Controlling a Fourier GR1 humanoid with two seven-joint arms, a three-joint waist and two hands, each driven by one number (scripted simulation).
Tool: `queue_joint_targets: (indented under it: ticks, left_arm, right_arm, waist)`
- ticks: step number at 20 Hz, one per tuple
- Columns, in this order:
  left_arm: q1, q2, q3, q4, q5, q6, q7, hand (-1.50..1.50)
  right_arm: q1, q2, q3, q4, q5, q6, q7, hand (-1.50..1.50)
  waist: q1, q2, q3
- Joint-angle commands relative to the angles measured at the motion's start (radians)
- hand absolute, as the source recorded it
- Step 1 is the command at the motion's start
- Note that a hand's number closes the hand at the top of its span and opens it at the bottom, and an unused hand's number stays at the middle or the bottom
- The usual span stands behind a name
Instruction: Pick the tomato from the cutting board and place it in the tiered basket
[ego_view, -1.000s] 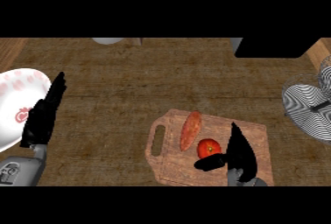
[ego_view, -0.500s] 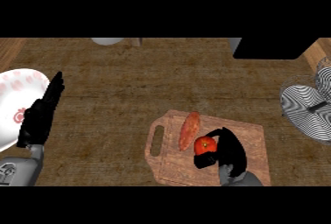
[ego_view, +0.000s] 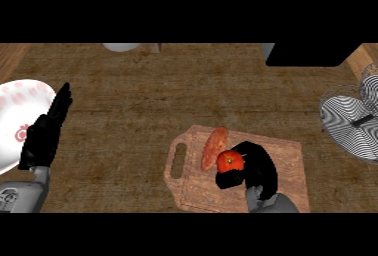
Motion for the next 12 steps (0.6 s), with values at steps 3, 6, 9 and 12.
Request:
queue_joint_targets:
  ticks: [3,6,9,12]
  left_arm:
    - [0.005,-0.017,-0.026,-0.017,-0.008,-0.01,-0.007,0.0]
    - [-0.014,-0.008,-0.02,-0.013,-0.012,-0.01,-0.014,0.0]
    - [-0.028,-0.019,-0.037,-0.027,-0.012,-0.018,-0.012,0.0]
    - [-0.049,-0.022,-0.038,-0.018,-0.011,-0.022,-0.013,0.0]
  right_arm:
    - [-0.241,-0.014,-0.313,0.19,0.084,-0.089,0.168,1.5]
    - [-0.331,-0.131,-0.451,0.258,0.127,-0.097,0.122,1.5]
    - [-0.458,-0.197,-0.53,0.338,0.232,-0.144,0.127,1.5]
    - [-0.551,-0.265,-0.601,0.401,0.345,-0.204,0.116,1.5]
  waist:
    - [0.036,0.024,0.004]
    - [0.054,0.05,0.002]
    - [0.088,0.047,0.001]
    - [0.096,0.051,0.0]
